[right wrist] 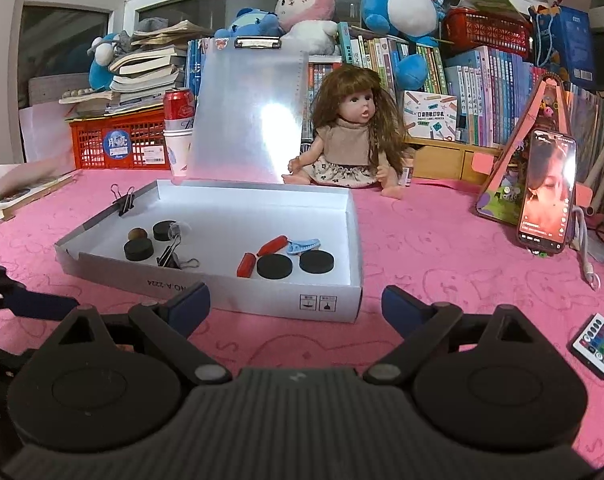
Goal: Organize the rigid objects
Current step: 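Withdraw both grippers toward the blue hair clip and brown nut on the cloth, then grasp the blue hair clip with the left gripper while the right gripper grasps the brown nut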
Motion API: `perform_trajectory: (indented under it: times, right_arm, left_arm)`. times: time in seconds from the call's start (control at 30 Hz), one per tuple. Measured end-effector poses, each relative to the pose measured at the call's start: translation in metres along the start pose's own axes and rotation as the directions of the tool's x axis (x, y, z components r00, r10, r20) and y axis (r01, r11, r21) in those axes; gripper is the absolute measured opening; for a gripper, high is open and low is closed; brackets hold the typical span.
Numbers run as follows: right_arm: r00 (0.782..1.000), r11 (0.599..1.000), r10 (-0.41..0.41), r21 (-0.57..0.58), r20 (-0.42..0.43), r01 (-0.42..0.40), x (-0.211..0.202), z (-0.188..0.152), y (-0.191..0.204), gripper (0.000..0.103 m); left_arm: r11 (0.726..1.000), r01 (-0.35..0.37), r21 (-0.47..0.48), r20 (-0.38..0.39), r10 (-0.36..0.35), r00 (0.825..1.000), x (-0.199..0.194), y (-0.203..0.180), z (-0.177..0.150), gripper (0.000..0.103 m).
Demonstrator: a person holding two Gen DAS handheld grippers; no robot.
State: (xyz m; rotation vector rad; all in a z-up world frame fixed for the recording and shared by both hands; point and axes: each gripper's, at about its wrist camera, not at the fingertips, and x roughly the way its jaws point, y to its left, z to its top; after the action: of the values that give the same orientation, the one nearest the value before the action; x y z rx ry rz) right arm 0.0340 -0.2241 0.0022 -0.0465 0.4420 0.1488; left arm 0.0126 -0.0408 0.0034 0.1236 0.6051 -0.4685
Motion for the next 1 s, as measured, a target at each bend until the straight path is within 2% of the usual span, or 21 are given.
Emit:
perform_trajectory:
  times: [0.1, 0.17, 0.2, 0.23, 0.43, 0.7, 0.8, 0.9, 0.97, 1.0]
  right_arm:
    - [1.000, 1.000, 0.004, -0.003, -0.006, -0.004, 0.000, -0.003, 0.002, 0.097]
    - [1.000, 1.000, 0.009, -0.002, -0.009, -0.009, -0.001, -0.005, 0.003, 0.097]
    - [1.000, 1.000, 0.013, -0.001, -0.011, -0.013, -0.001, -0.005, 0.003, 0.097]
    - [1.000, 1.000, 0.017, 0.000, -0.013, -0.017, -0.002, -0.006, 0.003, 0.097]
    - [0.995, 0.996, 0.083, 0.019, -0.049, -0.082, -0.005, -0.014, 0.008, 0.094]
    - [0.979, 0.982, 0.186, -0.019, -0.088, -0.188, -0.006, -0.025, 0.031, 0.086]
    - [0.968, 0.971, 0.230, -0.047, -0.100, -0.235, -0.007, -0.028, 0.041, 0.079]
    - [0.960, 0.961, 0.251, -0.083, -0.123, -0.262, -0.004, -0.031, 0.052, 0.067]
    - [0.962, 0.961, 0.246, -0.100, -0.120, -0.258, -0.003, -0.032, 0.057, 0.058]
    - [0.964, 0.962, 0.239, -0.108, -0.119, -0.252, -0.003, -0.032, 0.058, 0.057]
  left_arm:
    - [1.000, -0.007, 0.000, -0.014, 0.007, 1.000, 0.009, 0.001, -0.002, 0.043]
    - [1.000, -0.005, -0.013, -0.025, 0.005, 1.000, 0.013, 0.003, -0.003, 0.033]
    - [1.000, -0.002, -0.028, -0.036, 0.001, 0.999, 0.015, 0.005, -0.003, 0.024]
    - [0.999, -0.001, -0.041, -0.041, 0.000, 0.999, 0.016, 0.007, -0.003, 0.021]
    - [0.996, -0.072, -0.051, -0.013, 0.071, 0.997, 0.011, 0.016, 0.000, 0.020]
    - [0.988, -0.133, -0.073, -0.020, 0.132, 0.991, 0.008, 0.028, 0.001, 0.021]
    - [0.985, -0.154, -0.080, -0.021, 0.153, 0.988, 0.006, 0.032, 0.001, 0.021]
    - [0.983, -0.161, -0.088, -0.024, 0.159, 0.987, 0.005, 0.034, 0.000, 0.021]
    - [0.983, -0.158, -0.088, -0.022, 0.157, 0.987, 0.004, 0.034, 0.001, 0.021]
    - [0.984, -0.157, -0.087, -0.019, 0.156, 0.988, 0.003, 0.033, 0.001, 0.021]
